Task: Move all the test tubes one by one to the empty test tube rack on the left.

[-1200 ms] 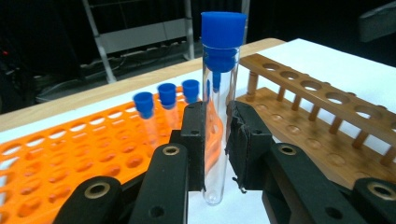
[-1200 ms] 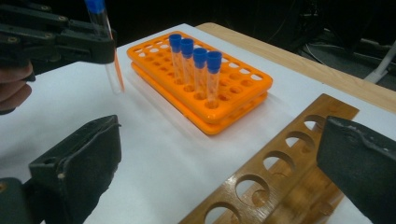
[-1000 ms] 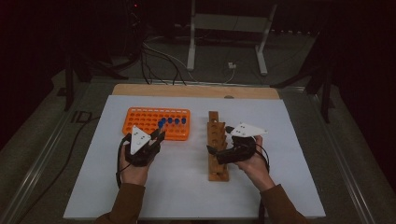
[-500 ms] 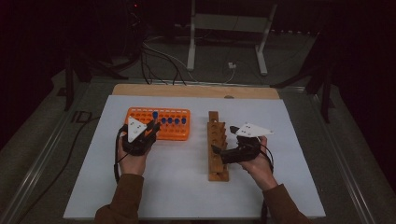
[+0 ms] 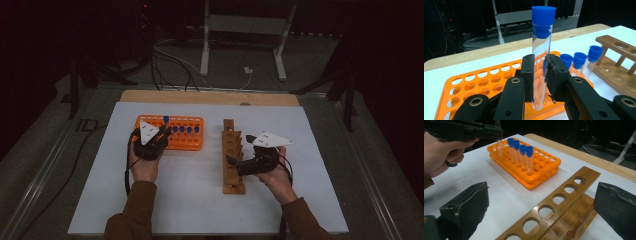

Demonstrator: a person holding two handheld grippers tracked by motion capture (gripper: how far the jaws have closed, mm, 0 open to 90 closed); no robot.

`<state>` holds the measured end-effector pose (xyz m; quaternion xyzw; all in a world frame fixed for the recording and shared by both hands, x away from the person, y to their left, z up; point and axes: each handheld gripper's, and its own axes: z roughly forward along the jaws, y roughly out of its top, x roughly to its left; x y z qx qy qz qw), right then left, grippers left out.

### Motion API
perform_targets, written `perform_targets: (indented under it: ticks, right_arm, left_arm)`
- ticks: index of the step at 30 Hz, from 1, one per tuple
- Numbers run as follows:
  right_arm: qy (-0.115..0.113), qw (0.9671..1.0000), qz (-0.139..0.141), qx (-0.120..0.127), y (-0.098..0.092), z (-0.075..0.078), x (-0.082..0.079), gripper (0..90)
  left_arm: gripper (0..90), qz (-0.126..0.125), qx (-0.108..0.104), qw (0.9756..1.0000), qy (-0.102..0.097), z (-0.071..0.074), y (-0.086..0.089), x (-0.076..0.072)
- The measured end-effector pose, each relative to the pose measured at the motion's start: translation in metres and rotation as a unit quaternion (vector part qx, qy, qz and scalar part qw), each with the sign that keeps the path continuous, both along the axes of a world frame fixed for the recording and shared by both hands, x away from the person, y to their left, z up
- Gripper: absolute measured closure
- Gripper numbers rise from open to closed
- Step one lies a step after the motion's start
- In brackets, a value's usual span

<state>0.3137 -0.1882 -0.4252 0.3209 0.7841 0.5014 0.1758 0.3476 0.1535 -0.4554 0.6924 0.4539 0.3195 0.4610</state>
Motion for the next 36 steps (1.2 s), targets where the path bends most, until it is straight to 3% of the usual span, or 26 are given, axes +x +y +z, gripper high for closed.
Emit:
perform_targets:
  ticks: [20, 27, 36]
  right_arm:
    - [-0.003, 1.0000, 0.004, 0.001, 0.000, -0.001, -0.001, 0.7]
    - [-0.002, 1.0000, 0.003, 0.002, -0.002, -0.001, 0.000, 0.7]
    - [0.000, 1.0000, 0.006, 0.001, -0.001, -0.003, -0.001, 0.7]
  left_arm:
    - [76.9, 0.008, -0.008, 0.9997, 0.023, -0.017, -0.002, 0.018]
    - [77.0, 0.015, 0.005, 0.9995, 0.029, -0.021, -0.003, 0.020]
    - [77.2, 0.013, 0.020, 0.9984, 0.051, -0.028, -0.004, 0.023]
